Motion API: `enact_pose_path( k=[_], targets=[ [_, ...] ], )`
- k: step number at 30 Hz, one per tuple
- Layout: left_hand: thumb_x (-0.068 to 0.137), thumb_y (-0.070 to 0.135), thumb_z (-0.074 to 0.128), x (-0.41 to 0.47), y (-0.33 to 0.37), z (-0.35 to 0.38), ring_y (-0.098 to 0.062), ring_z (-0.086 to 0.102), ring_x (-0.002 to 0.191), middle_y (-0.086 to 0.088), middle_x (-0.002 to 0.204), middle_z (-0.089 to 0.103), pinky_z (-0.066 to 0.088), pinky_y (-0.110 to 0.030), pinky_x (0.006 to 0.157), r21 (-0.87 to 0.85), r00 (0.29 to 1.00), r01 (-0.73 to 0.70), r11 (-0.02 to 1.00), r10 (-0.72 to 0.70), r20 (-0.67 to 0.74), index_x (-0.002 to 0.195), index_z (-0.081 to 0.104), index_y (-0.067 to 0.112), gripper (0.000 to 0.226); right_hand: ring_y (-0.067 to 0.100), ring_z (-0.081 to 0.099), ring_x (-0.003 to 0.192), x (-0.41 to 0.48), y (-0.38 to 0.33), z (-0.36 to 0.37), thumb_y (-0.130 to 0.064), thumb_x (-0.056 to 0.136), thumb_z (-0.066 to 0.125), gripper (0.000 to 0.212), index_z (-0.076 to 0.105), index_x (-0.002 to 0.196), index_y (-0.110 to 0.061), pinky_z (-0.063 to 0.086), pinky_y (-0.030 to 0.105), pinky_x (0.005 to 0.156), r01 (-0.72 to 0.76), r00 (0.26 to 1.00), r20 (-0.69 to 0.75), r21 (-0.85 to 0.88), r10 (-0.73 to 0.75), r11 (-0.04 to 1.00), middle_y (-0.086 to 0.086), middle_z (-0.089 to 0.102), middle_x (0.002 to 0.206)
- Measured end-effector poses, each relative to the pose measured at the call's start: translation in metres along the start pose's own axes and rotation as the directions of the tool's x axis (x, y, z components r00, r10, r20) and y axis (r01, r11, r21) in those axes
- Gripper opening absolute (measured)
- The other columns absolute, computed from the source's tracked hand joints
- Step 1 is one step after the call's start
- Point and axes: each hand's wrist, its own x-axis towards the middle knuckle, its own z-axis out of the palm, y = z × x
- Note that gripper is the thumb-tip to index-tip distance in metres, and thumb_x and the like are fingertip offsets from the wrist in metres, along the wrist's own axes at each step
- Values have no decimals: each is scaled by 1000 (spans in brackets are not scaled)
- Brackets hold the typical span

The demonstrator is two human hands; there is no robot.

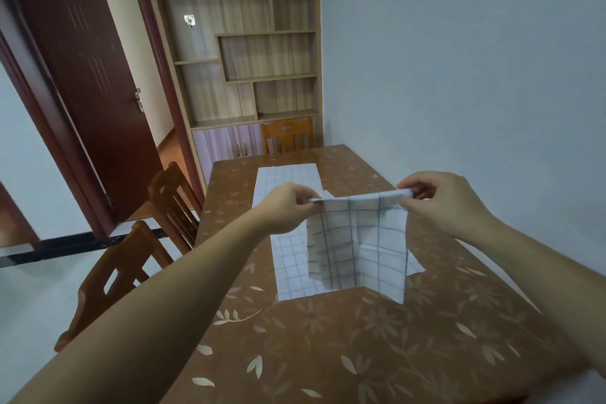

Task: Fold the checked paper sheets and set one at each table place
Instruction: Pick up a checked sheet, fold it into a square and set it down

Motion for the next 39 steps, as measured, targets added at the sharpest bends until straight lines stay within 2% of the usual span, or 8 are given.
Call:
enact_pose_path(
  k=[9, 14, 18, 23, 28, 31, 33, 39],
  targets=[
    [91, 37, 63, 5, 16, 0, -13, 58, 107, 5, 113, 62, 47, -28, 88, 51, 993, -60, 997, 55, 102, 119, 65, 19, 34, -5, 64, 71, 6, -23, 7, -11, 80, 76, 17, 74, 90, -25, 43, 4, 66, 1, 1000, 19, 283, -7, 959, 3, 74, 76],
    [91, 43, 64, 9, 47, 16, -5, 44, 56, 5, 65, 52, 35, -25, 56, -45, 978, -205, 978, 207, 30, 91, 72, 10, 34, -9, 64, 74, 5, -38, 15, -11, 81, 75, 19, 73, 96, -22, 42, 1, 68, 45, 994, 79, 318, -73, 947, 0, 75, 75],
    [93, 38, 63, 12, 48, 12, -3, 40, 50, 11, 56, 49, 32, -17, 50, -138, 978, -207, 969, 208, -3, 72, 70, 19, 29, 3, 69, 84, 1, -35, 12, -18, 79, 79, 39, 62, 113, -28, 47, 14, 76, -2, 993, 110, 333, -36, 943, -5, 77, 81],
    [92, 34, 64, 12, 41, 6, 2, 48, 54, 9, 63, 55, 40, -22, 59, -186, 991, -132, 974, 129, -29, 68, 65, 26, 26, 11, 68, 86, -8, -5, 22, -39, 65, 83, 40, 62, 99, -33, 54, 39, 89, -138, 960, 266, 159, 92, 978, -9, 74, 83],
    [90, 30, 68, 6, 37, -7, -21, 68, 90, -7, 95, 72, 56, -36, 82, -291, 996, -87, 953, 86, -15, 91, 75, 15, 17, 5, 50, 124, -8, 9, 29, -40, 72, 82, 18, 71, 86, -37, 41, 39, 107, -83, 920, 391, 112, 33, 990, -20, 52, 134],
    [90, 27, 68, 4, 33, -14, -23, 68, 96, -10, 101, 72, 57, -37, 86, -319, 997, -71, 945, 65, -27, 95, 75, 12, 17, 5, 68, 88, -6, 11, 29, -29, 80, 78, 3, 78, 78, -30, 53, 34, 84, -83, 880, 476, 149, 2, 985, -13, 74, 93],
    [90, 27, 68, 2, 29, -18, -25, 68, 98, -11, 102, 72, 56, -38, 87, -300, 999, -50, 953, 44, -26, 96, 74, 12, 18, 4, 59, 62, -4, 12, 28, -27, 84, 75, 18, 76, 65, -28, 45, 28, 66, -57, 886, 464, 126, -8, 990, -11, 66, 65],
    [90, 32, 68, 2, 24, -17, -20, 69, 95, -9, 100, 73, 57, -35, 84, -248, 999, -45, 968, 37, -37, 98, 74, 11, 23, 11, 57, 65, 2, 5, 28, -28, 90, 67, 21, 74, 75, -15, 44, 33, 68, 50, 889, 452, 69, -76, 996, 8, 66, 72]
  ],
)
